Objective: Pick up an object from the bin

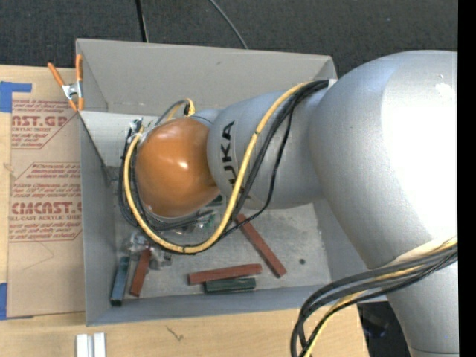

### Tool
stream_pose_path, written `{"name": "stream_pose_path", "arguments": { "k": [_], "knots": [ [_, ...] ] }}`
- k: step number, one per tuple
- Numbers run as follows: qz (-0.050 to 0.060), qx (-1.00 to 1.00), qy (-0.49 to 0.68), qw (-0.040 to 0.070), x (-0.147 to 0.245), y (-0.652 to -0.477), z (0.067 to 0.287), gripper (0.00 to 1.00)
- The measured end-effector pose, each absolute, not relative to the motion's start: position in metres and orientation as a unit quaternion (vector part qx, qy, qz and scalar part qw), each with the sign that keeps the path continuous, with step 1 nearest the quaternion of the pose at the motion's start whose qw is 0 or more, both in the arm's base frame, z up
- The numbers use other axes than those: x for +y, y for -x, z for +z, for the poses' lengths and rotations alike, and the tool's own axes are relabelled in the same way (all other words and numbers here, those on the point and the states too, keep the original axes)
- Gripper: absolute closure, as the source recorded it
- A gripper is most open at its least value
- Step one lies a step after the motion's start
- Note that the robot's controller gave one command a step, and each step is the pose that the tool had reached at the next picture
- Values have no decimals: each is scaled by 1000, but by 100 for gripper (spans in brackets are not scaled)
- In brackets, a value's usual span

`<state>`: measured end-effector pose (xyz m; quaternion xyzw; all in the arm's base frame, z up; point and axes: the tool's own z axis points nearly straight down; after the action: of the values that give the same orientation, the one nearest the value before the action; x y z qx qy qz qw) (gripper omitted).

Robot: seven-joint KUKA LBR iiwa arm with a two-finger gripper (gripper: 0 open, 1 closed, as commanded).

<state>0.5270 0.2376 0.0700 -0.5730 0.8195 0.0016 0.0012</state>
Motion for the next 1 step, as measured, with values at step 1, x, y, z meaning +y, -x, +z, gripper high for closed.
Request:
{"name": "stream_pose_path", "arguments": {
  "k": [1],
  "knots": [
    [2, 820, 573, 1, 238, -527, 70, 100]
  ]
}}
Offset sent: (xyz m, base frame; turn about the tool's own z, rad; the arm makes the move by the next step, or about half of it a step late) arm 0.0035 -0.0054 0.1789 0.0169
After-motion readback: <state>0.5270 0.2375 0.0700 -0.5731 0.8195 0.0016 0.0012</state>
